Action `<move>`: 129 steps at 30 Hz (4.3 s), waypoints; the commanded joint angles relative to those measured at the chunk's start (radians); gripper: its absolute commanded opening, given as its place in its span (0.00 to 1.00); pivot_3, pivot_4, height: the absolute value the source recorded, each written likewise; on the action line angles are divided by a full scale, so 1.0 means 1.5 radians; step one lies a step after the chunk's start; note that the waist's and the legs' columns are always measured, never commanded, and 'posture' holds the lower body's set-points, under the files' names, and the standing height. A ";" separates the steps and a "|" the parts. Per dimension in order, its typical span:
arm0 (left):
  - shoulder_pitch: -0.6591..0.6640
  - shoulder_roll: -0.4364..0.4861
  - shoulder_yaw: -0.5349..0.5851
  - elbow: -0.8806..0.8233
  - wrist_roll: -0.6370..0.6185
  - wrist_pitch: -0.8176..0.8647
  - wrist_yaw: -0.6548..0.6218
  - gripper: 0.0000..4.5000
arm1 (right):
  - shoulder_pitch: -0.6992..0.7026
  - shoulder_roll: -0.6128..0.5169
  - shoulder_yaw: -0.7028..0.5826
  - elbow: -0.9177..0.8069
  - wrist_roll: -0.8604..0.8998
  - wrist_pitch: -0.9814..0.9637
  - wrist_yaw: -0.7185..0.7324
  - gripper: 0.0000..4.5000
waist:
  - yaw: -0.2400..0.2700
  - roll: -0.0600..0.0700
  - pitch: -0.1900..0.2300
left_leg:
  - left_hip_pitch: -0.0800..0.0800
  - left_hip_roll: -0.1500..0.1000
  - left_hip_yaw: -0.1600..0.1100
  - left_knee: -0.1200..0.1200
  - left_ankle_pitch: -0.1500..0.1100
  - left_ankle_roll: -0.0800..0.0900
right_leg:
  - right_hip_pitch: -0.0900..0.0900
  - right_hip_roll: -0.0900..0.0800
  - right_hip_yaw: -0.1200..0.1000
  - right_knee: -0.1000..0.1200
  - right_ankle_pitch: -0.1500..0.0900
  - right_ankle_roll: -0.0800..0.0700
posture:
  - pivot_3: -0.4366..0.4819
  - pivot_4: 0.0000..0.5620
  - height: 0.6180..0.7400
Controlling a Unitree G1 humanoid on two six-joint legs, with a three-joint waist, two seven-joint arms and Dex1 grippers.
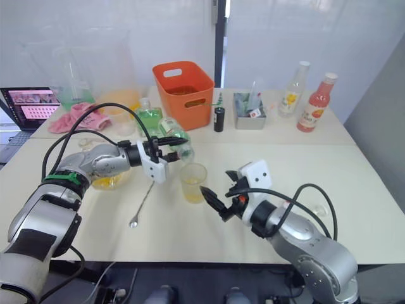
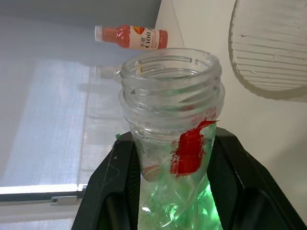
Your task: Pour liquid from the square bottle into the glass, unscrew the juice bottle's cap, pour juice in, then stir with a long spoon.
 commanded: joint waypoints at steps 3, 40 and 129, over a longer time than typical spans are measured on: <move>-0.040 0.017 -0.008 -0.025 0.029 -0.014 0.079 0.39 | -0.007 0.004 -0.005 -0.025 0.001 -0.008 -0.004 0.99 | -0.001 0.000 0.000 | 0.000 0.000 0.000 0.000 0.000 0.000 | 0.000 0.000 0.000 0.000 0.000 0.000 | 0.48 0.27 0.99; -0.072 0.035 -0.101 -0.022 0.139 0.003 0.256 0.39 | -0.012 0.006 -0.001 -0.027 0.018 0.000 -0.009 0.99 | 0.000 0.000 0.000 | 0.000 0.000 0.000 0.000 0.000 0.000 | 0.000 0.000 0.000 0.001 0.000 0.000 | 0.48 0.27 0.99; 0.347 0.185 0.612 -0.267 -0.801 0.806 -0.551 0.39 | -0.126 -0.097 -0.038 0.133 0.062 -0.025 0.312 0.99 | -0.007 -0.006 0.000 | 0.002 0.001 0.000 0.000 0.000 -0.001 | 0.000 0.000 0.000 0.002 0.000 -0.002 | 0.48 0.27 0.99</move>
